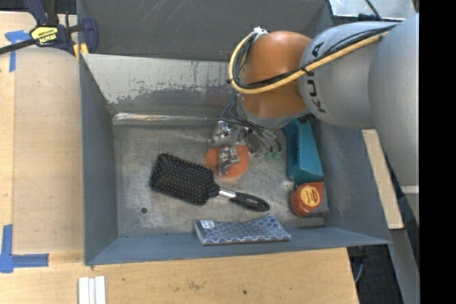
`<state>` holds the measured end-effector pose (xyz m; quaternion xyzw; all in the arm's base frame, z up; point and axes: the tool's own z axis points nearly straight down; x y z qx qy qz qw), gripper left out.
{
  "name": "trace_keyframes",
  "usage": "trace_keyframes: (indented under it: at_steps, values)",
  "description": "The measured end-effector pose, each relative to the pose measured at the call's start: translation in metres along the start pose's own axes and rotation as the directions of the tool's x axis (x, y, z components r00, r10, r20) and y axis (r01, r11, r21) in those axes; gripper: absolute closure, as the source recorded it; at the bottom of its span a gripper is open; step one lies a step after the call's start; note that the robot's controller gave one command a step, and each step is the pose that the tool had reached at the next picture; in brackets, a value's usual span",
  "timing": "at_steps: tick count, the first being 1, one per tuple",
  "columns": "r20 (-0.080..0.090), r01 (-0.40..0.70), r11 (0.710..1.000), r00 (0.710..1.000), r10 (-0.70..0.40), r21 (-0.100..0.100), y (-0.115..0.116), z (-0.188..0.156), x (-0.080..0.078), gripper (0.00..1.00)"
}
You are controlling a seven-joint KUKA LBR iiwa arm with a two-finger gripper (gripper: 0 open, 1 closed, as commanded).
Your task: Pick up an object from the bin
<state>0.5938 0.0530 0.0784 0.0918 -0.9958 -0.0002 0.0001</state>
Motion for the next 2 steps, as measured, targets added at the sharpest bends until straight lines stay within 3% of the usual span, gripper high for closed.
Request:
trace_keyframes:
  at_steps: [1,2]
  values:
    - [0.0,0.0,1.0,1.0,0.0,0.0,0.0,0.0,0.0,1.0]
    - [0.003,0.303,0.953,0.953,-0.303,0.001,0.019,-0.153,0.014,1.0]
